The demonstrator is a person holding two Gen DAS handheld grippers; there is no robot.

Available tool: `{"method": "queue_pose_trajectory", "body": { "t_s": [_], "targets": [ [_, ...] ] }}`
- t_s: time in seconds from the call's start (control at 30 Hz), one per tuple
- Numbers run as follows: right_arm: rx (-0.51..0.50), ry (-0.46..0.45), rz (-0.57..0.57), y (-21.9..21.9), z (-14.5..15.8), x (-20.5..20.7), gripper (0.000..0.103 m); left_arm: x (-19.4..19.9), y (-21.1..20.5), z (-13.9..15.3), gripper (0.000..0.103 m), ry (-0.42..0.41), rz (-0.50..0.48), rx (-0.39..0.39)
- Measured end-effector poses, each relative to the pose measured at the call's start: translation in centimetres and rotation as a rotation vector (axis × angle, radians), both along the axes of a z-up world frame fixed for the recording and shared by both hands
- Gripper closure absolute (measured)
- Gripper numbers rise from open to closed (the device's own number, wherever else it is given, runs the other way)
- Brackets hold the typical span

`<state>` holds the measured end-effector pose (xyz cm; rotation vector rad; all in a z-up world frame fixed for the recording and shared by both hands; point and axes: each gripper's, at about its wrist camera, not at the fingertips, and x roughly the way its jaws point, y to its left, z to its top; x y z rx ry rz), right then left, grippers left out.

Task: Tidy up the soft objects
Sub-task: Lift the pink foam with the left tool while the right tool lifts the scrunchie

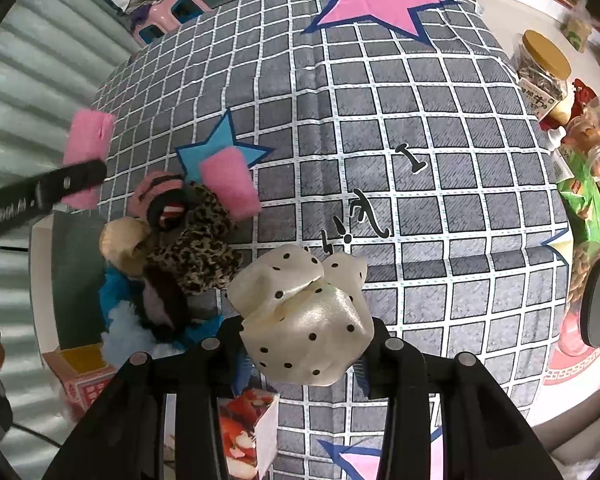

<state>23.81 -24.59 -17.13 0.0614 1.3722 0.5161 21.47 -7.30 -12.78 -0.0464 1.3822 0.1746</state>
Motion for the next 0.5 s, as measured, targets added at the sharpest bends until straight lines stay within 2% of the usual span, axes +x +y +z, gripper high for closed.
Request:
{"method": "queue_pose_trajectory", "body": {
  "t_s": [0.3, 0.5],
  "targets": [
    [0.003, -0.006, 0.030, -0.4, 0.8, -2.4, 0.061, -5.8, -2.4, 1.6, 0.052, -0.002, -0.028, -0.059],
    [0.001, 0.005, -0.003, -0.9, 1.0, -5.3, 0.062, -10.0, -3.6, 2.5, 0.052, -0.014, -0.095, -0.102]
  ]
}}
